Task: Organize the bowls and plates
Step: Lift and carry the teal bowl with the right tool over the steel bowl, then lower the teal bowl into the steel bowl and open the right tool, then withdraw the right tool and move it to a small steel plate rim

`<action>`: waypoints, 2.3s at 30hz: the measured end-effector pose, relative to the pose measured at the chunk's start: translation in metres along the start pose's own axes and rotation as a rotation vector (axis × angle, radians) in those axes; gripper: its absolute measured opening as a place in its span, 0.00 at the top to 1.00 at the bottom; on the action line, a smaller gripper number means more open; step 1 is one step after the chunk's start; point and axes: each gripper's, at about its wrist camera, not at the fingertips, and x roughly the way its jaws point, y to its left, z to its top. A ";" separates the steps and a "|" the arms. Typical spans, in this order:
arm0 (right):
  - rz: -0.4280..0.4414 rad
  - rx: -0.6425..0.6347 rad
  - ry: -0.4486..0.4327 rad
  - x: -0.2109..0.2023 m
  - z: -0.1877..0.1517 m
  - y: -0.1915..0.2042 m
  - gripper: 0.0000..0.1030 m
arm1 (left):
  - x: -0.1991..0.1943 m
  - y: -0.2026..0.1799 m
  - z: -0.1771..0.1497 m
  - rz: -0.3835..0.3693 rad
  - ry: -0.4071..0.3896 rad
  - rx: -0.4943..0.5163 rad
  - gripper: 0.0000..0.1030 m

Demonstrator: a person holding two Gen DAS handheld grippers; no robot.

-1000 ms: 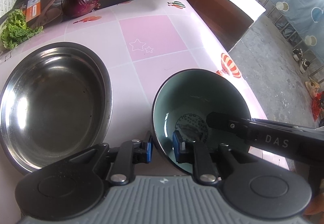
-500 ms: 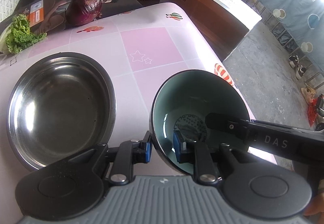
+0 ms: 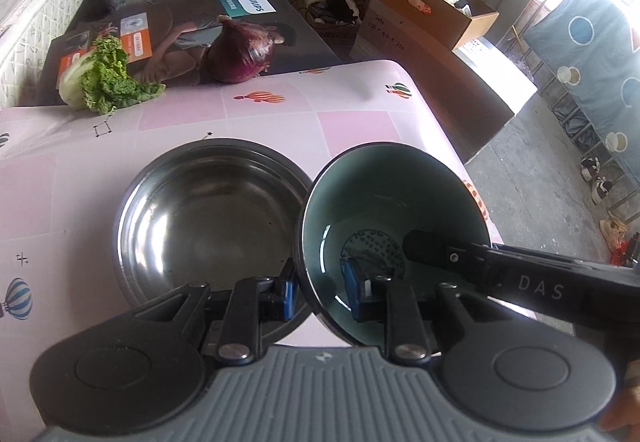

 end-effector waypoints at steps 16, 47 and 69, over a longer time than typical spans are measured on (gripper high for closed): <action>-0.001 -0.066 0.131 0.115 0.013 0.067 0.81 | 0.038 0.097 0.001 0.046 0.051 -0.093 0.76; -0.135 -0.096 0.015 0.084 0.031 0.088 0.18 | -0.130 0.136 -0.075 0.012 -0.253 -0.160 0.34; 0.011 -0.193 -0.158 -0.149 -0.179 0.118 0.13 | -0.250 0.144 -0.316 0.126 -0.395 -0.064 0.04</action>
